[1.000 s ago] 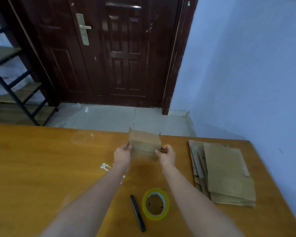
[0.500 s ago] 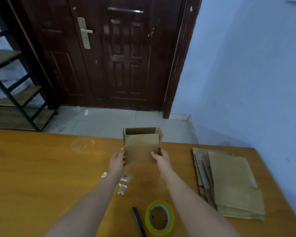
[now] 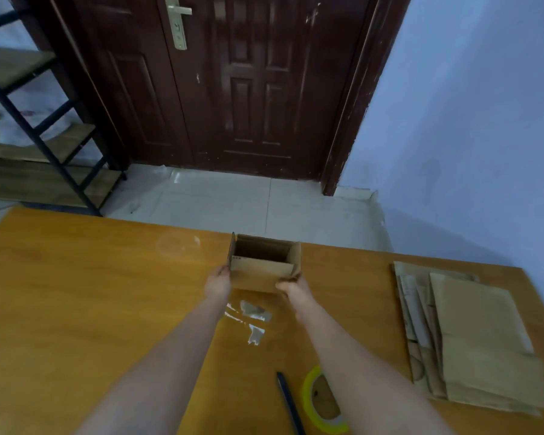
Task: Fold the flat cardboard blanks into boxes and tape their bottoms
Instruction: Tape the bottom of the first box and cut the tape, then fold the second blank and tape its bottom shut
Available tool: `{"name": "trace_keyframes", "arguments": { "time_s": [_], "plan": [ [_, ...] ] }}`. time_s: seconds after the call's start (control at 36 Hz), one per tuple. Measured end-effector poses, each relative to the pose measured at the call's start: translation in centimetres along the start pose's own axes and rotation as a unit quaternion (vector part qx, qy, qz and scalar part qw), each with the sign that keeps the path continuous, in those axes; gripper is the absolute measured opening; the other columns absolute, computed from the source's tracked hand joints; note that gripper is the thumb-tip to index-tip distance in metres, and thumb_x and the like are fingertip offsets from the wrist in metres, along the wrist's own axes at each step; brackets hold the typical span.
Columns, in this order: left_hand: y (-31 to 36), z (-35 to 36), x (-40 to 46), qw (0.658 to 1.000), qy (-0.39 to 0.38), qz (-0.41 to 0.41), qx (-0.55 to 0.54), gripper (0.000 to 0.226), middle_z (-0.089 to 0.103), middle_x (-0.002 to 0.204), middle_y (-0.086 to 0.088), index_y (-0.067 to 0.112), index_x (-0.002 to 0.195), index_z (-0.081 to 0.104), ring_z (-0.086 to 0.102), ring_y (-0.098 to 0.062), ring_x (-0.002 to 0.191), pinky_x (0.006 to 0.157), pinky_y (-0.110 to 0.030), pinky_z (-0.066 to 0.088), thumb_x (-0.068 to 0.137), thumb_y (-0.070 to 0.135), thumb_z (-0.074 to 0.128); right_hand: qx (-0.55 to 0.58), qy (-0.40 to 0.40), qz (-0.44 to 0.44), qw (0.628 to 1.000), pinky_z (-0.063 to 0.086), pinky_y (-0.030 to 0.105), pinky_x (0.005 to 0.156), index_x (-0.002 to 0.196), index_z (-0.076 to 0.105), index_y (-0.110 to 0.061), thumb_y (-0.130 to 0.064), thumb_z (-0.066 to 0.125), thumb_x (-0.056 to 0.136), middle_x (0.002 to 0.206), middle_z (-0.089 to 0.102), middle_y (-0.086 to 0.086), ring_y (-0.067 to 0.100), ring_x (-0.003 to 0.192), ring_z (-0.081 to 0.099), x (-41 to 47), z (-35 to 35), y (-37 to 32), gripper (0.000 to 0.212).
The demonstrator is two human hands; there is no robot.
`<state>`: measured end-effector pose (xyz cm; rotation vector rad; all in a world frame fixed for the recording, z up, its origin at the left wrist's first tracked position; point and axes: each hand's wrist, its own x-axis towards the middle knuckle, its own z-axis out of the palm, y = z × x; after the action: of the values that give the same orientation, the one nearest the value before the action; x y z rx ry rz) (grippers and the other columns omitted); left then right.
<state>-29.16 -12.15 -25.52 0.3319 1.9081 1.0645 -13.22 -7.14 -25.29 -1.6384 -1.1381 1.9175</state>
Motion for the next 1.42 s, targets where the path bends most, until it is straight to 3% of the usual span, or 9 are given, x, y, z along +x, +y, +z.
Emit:
{"name": "trace_keyframes", "arguments": {
  "time_s": [0.14,0.31,0.44,0.75,1.0,1.08,1.17,1.31,1.42],
  "plan": [
    [-0.9,-1.8,1.9,0.996,-0.018,-0.02,-0.088,0.045,0.038,0.145,-0.009,0.012,0.145,0.032,0.035,-0.03,0.134,0.109,-0.044,0.031,0.103,0.028,0.034,-0.007,-0.015,0.038,0.999,0.033,0.045,0.111,0.13,0.042,-0.024,-0.007,0.057,0.087,0.128,0.052,0.003,0.025,0.124,0.046,1.6,3.4,0.5,0.049],
    [-2.0,-4.4,4.4,0.998,-0.017,-0.007,-0.059,0.06,0.03,0.151,-0.01,0.014,0.15,0.016,0.031,-0.034,0.136,0.111,-0.049,0.029,0.098,0.021,0.046,-0.003,-0.022,0.057,0.998,0.033,0.044,0.111,0.137,0.037,-0.02,-0.005,0.054,0.088,0.135,0.048,0.008,0.026,0.126,0.044,3.0,7.4,0.0,0.054],
    [-1.4,-6.3,6.8,0.999,-0.004,0.024,-0.043,0.06,0.033,0.149,-0.011,0.015,0.15,0.017,0.032,-0.033,0.135,0.108,-0.044,0.03,0.098,0.017,0.047,-0.022,-0.045,0.041,0.998,0.028,0.044,0.114,0.149,0.022,-0.022,-0.006,0.052,0.088,0.15,0.033,0.006,0.026,0.136,0.033,4.2,10.0,-0.6,0.07],
    [-0.3,-9.2,10.8,0.998,0.017,0.033,-0.043,0.059,0.034,0.146,-0.009,0.02,0.146,0.026,0.036,-0.033,0.132,0.108,-0.053,0.033,0.093,0.019,0.054,-0.103,-0.088,0.025,0.99,0.033,0.04,0.112,0.15,0.02,-0.02,-0.007,0.05,0.091,0.152,0.029,0.007,0.026,0.137,0.032,6.1,13.2,-3.5,0.068],
    [-0.4,-10.4,9.9,0.998,-0.006,0.003,-0.064,0.075,0.02,0.157,-0.003,0.025,0.152,0.003,0.023,-0.03,0.142,0.114,-0.049,0.024,0.096,0.02,0.053,-0.141,-0.081,0.032,0.986,0.023,0.047,0.116,0.152,0.012,-0.025,-0.015,0.053,0.09,0.157,0.018,0.006,0.027,0.142,0.021,4.9,13.8,-4.0,0.074],
    [-1.3,-10.0,8.8,1.0,-0.023,-0.014,-0.002,0.07,0.019,0.157,-0.004,0.024,0.152,0.004,0.023,-0.031,0.142,0.112,-0.046,0.023,0.098,0.022,0.048,-0.187,-0.078,0.039,0.978,0.022,0.043,0.116,0.152,0.009,-0.022,-0.018,0.05,0.093,0.158,0.015,0.007,0.028,0.143,0.021,4.0,12.7,-4.0,0.072],
    [-2.1,-9.3,7.3,0.988,-0.046,-0.013,0.147,0.061,0.034,0.15,-0.011,0.018,0.151,0.017,0.038,-0.034,0.132,0.107,-0.042,0.033,0.098,0.028,0.046,-0.253,-0.043,0.017,0.966,0.023,0.036,0.113,0.152,0.014,-0.017,-0.016,0.049,0.095,0.158,0.017,0.007,0.026,0.143,0.022,3.1,10.7,-3.9,0.067],
    [-1.1,-6.7,3.8,0.93,-0.102,0.047,0.349,0.058,0.044,0.142,-0.014,0.017,0.149,0.026,0.049,-0.033,0.123,0.097,-0.037,0.042,0.097,0.035,0.045,-0.372,0.018,-0.024,0.928,0.036,0.026,0.098,0.14,0.037,0.001,-0.008,0.044,0.095,0.143,0.044,0.017,0.029,0.129,0.044,0.2,5.2,-4.4,0.047],
    [1.4,-3.3,0.5,0.87,-0.134,0.116,0.46,0.058,0.037,0.148,-0.011,0.017,0.149,0.023,0.043,-0.028,0.129,0.102,-0.035,0.04,0.098,0.037,0.042,-0.471,0.034,-0.041,0.881,0.033,0.028,0.105,0.141,0.037,-0.002,-0.013,0.043,0.096,0.145,0.041,0.017,0.029,0.133,0.04,-2.5,-0.7,-4.4,0.047]
  ]
}}
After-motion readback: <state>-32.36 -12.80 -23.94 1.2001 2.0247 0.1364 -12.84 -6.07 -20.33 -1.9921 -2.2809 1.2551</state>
